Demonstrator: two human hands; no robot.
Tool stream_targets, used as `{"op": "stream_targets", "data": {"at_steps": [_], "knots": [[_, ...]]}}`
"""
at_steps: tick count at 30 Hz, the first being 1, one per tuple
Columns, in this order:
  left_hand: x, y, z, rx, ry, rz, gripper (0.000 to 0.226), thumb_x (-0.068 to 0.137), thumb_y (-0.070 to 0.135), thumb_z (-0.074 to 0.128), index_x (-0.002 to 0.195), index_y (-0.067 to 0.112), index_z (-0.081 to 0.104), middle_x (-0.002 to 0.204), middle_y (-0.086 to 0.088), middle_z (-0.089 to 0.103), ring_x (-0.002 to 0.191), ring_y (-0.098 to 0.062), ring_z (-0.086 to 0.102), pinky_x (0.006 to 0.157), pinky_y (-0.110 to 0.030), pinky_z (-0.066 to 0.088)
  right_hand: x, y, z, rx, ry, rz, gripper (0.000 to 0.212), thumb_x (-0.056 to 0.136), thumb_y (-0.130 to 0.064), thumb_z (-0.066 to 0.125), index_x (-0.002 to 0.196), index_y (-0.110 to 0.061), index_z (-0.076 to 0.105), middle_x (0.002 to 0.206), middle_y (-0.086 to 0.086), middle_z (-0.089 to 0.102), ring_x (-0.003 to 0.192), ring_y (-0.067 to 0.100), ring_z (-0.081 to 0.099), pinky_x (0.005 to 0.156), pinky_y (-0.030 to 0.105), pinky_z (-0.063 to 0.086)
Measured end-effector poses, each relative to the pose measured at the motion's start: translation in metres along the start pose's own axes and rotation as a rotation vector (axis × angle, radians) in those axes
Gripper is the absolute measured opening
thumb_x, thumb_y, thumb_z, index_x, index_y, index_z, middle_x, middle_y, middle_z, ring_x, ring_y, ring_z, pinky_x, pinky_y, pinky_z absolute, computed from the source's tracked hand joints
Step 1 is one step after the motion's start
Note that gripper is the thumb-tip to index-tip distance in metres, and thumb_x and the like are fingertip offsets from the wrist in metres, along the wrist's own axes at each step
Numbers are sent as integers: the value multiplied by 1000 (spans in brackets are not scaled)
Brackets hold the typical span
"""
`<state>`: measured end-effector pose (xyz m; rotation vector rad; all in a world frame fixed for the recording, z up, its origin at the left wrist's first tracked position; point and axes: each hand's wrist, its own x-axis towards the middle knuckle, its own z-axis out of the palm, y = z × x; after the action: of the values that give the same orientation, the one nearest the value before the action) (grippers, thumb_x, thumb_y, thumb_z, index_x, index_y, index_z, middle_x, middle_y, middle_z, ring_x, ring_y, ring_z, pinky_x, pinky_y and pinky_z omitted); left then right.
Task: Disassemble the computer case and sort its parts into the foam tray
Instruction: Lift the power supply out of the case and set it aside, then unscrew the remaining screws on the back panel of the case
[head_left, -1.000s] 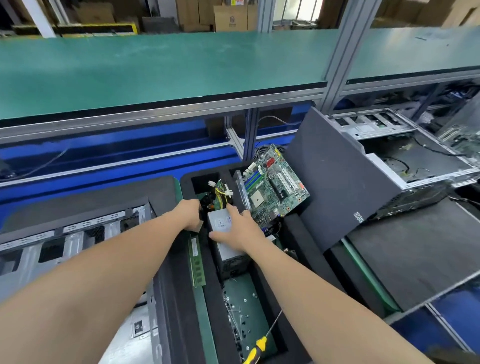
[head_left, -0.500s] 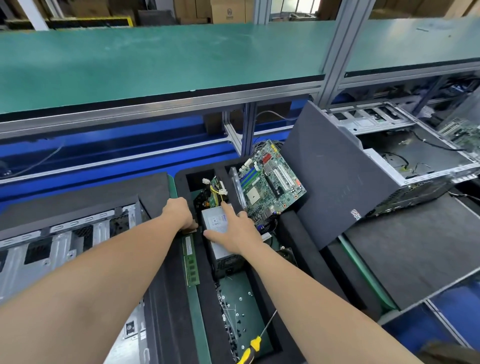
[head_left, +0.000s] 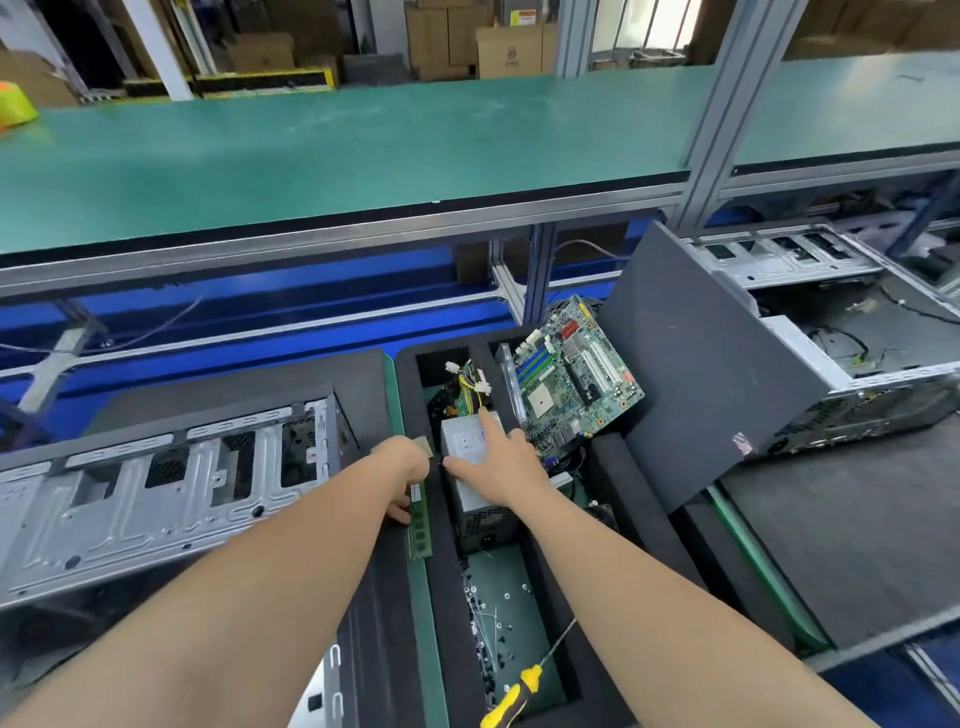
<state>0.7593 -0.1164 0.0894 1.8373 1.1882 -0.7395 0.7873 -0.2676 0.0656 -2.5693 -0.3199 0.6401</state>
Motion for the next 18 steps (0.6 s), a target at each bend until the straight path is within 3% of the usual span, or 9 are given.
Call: {"op": "stream_targets", "data": {"at_steps": [4,7,10,14,18], "knots": [[-5,-7,3,-94,3,4,51,105,-1,23,157,3,22,157,-18,37,134,-35,50,98,-55,53,-3,5,2,7,-1,-9,98,90,-73,59,166,-43,4,154,17,34,136,42,44,103,51,50],[-10,-13,7,-131,16,24,53,104,-2,21,156,3,22,158,-17,35,133,-35,50,92,-56,55,-7,8,2,14,-5,-31,94,91,-70,58,165,-43,6,149,17,37,131,43,47,101,50,51],[-16,-16,7,-133,42,48,44,104,1,30,148,1,35,143,-20,45,118,-34,56,83,-49,59,-12,12,0,35,-22,-38,91,95,-64,58,165,-39,7,150,18,35,130,43,48,103,50,50],[-37,-20,7,62,119,184,28,99,8,48,124,-2,52,118,-24,57,99,-34,65,81,-47,62,-22,19,-6,31,4,-40,82,98,-54,58,165,-28,18,153,19,34,133,43,48,107,49,47],[-66,-30,19,166,4,247,26,97,16,60,118,1,56,115,-17,66,97,-31,71,80,-44,63,-41,18,-12,51,38,-9,69,98,-44,62,155,-17,34,147,20,39,130,43,50,108,49,47]]}}
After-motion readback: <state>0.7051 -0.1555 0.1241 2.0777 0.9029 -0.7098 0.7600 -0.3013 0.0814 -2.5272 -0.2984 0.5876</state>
